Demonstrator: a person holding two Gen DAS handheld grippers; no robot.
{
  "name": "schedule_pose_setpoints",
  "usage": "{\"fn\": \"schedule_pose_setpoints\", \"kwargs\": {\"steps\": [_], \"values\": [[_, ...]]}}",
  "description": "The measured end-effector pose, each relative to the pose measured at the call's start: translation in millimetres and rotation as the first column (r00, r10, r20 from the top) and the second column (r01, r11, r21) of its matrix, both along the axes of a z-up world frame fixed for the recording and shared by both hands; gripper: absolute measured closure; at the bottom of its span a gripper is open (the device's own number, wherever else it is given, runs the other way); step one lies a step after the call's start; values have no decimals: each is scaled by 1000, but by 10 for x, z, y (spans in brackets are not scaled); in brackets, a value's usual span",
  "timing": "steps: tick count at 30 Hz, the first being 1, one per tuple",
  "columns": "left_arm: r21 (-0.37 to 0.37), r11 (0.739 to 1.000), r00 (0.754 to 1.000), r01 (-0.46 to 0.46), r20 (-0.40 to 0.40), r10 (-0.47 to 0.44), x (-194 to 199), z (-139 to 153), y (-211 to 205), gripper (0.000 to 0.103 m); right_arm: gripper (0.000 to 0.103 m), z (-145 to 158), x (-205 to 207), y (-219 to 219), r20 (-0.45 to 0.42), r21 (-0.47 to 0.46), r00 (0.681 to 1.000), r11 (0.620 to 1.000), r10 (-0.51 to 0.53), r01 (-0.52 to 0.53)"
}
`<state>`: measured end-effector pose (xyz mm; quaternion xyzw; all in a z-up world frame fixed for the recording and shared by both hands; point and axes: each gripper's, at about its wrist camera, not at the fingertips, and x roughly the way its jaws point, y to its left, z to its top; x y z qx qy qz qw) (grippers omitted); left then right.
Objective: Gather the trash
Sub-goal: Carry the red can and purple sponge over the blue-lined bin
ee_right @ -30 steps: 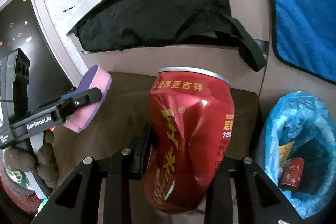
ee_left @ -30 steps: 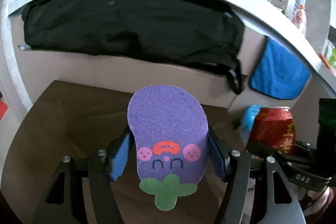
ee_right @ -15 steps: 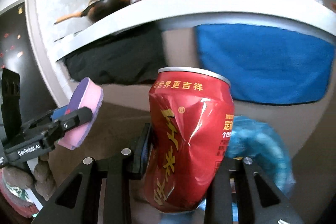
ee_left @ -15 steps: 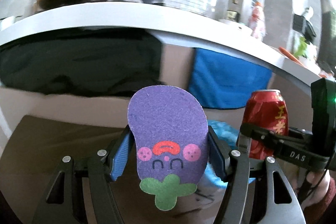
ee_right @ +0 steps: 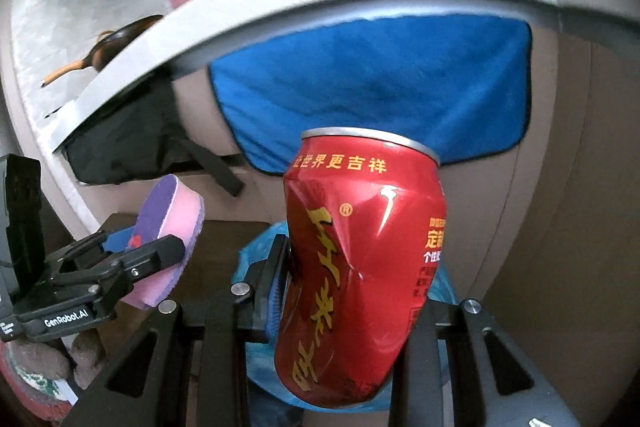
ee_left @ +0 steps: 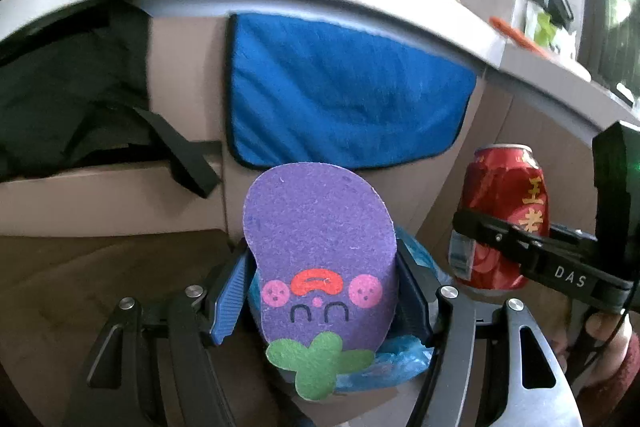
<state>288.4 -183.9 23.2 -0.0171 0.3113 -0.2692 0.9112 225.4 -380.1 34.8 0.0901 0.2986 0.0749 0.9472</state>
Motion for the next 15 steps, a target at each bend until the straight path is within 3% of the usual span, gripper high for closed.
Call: {"fn": "schedule_pose_setpoints", "kwargs": {"steps": [15], "values": [[5,1000,989,13,-148,-12,438,-569,-239,36,74,-544,333,-167,-99,46,995,999,23,-18]]}}
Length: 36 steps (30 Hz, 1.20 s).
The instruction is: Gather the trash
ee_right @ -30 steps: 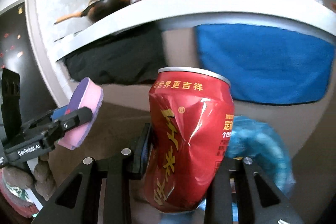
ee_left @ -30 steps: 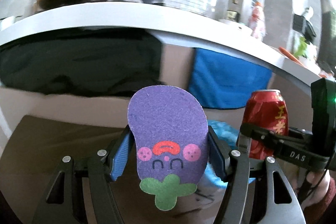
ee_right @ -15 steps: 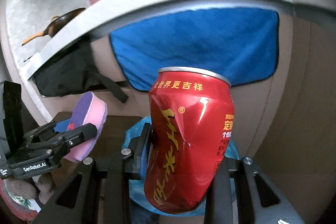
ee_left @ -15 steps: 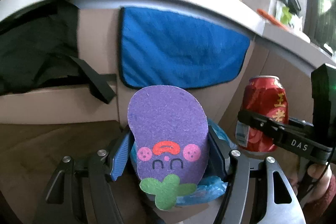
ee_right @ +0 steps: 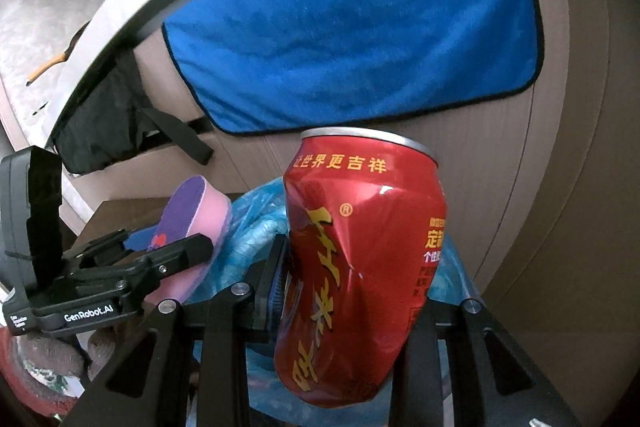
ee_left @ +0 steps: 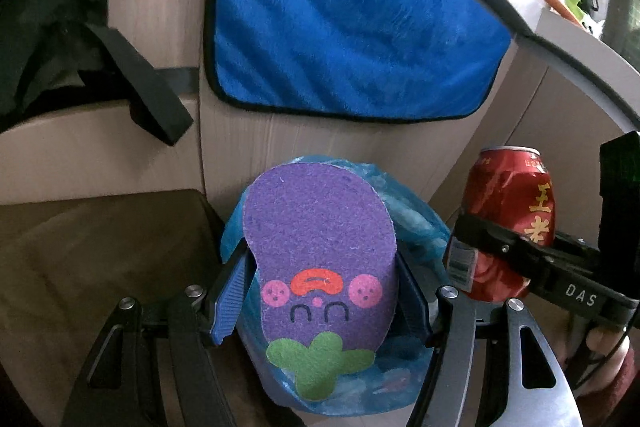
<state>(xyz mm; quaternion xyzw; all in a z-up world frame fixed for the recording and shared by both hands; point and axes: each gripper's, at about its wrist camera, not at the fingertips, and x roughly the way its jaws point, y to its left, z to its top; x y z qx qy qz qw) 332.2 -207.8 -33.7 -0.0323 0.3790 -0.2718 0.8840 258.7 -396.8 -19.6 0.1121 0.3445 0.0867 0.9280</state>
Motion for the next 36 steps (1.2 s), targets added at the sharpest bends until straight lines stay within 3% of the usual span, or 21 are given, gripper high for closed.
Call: {"fn": "schedule_pose_setpoints", "kwargs": {"steps": [11,14,16,24,30,36], "values": [[-48,998,997,47,-60,-49,120,-150,-18,35,72,-207,141,-10,-57,29,998,1000,6,-5],[-59,997,995,54,-85,-58,142,-165,-3,28,63,-219,160,13,-61,42,998,999,0,2],[-76,995,994,57,-87,-63,127,-153,16,21,51,-218,144,3,-58,50,998,999,-8,11],[-121,993,998,15,-58,-22,-20,44,273,13,50,-145,-9,7,-44,60,998,997,-43,46],[-64,995,996,-82,22,84,-444,270,608,13,48,-8,-373,115,-8,66,998,996,-57,58],[22,988,980,-152,134,148,-1207,466,982,13,46,164,-941,412,53,41,998,999,-34,32]]}}
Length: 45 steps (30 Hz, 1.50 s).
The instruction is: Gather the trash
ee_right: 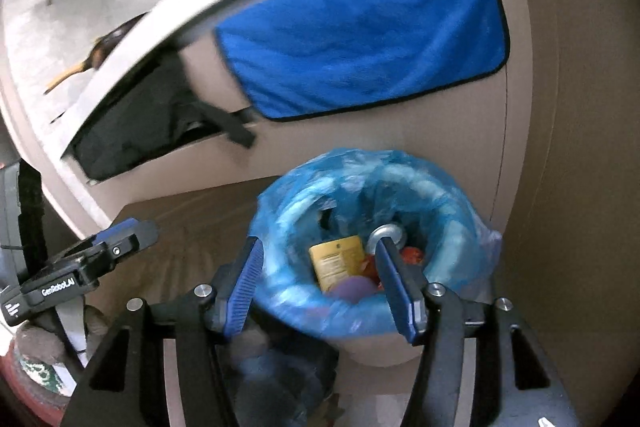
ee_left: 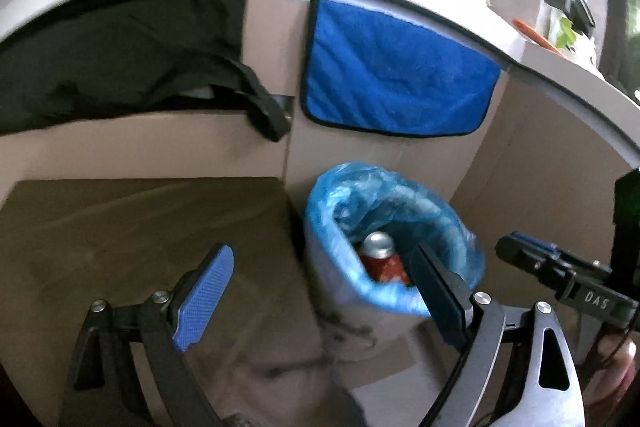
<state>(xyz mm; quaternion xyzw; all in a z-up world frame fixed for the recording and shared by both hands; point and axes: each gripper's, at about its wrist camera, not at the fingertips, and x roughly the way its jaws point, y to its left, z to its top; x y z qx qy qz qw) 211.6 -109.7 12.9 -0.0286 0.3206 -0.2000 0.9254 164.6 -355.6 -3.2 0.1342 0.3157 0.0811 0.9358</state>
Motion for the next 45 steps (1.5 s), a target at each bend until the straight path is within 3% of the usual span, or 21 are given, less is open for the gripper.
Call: {"fn": "schedule_pose_setpoints", "kwargs": {"steps": [6,11,15,19,24,32,45], "values": [[86,994,989,-63,139,51,-838,128,332,13,39,131,-736,507,78,-91,997,996,18,-11],[167,961,955,-223,235,181,-1463,127,573,13,32,159,-1262,843,132,-159,991,987,6,15],[149,955,947,-257,235,218,-1810,113,772,13,26,142,-1652,1088,169,-190,986,981,4,28],[178,945,946,-273,228,230,-2115,41,860,13,25,131,-1942,1292,207,-218,978,975,-6,52],[186,942,950,-278,201,241,-2323,-34,946,13,25,141,-2092,1421,218,-209,976,977,15,32],[115,916,896,-385,286,341,-2567,95,1190,13,25,122,-2156,1506,230,-193,973,981,19,27],[100,915,891,-392,290,350,-2646,120,1275,13,25,119,-2205,1551,247,-215,969,976,20,35]]}}
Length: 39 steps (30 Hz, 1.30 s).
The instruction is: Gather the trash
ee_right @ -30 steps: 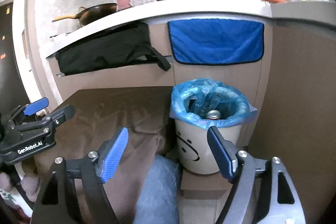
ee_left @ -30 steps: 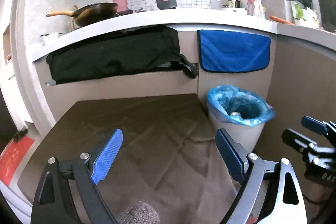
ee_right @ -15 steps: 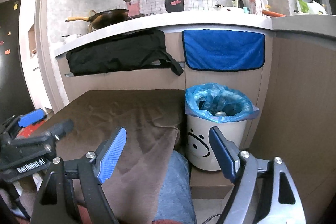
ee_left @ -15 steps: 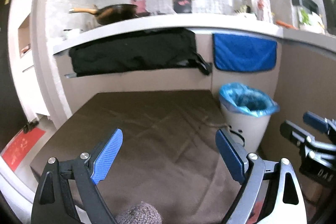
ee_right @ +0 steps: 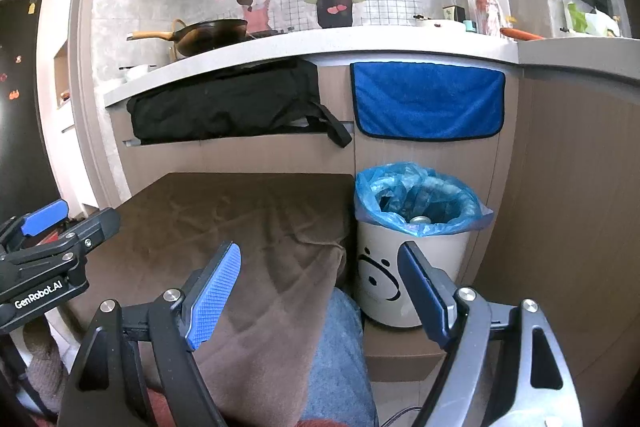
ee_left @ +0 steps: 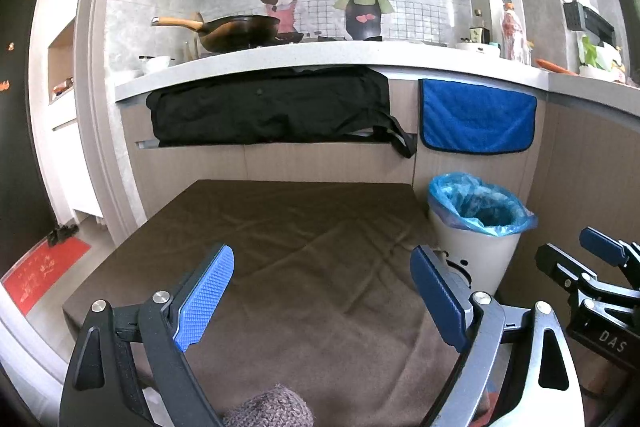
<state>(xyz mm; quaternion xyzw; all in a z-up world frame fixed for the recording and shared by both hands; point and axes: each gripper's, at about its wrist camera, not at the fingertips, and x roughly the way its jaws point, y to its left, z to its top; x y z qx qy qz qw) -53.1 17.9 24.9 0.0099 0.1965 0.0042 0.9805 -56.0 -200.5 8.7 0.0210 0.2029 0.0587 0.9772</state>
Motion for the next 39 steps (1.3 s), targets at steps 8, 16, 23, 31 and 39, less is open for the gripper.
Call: {"fn": "schedule_pose_setpoints", "kwargs": {"steps": [8,16,23,31,39], "values": [[-1,1000,1000,-3,0,3,-17,1,-17,13,25,5,5,-13,1,-2,1000,1000,3,-3],[-2,1000,1000,-3,0,3,-13,0,-22,13,25,17,28,-45,1,-2,1000,1000,9,-9],[-3,1000,1000,-6,-1,6,-24,0,-37,13,25,18,14,-38,2,-4,1000,1000,7,-7],[-3,1000,1000,-11,-2,11,-35,6,-91,13,25,25,35,-53,3,-5,1000,1000,10,-10],[-4,1000,1000,-11,-4,11,-40,4,-100,13,25,26,50,-73,3,-4,1000,1000,12,-12]]}}
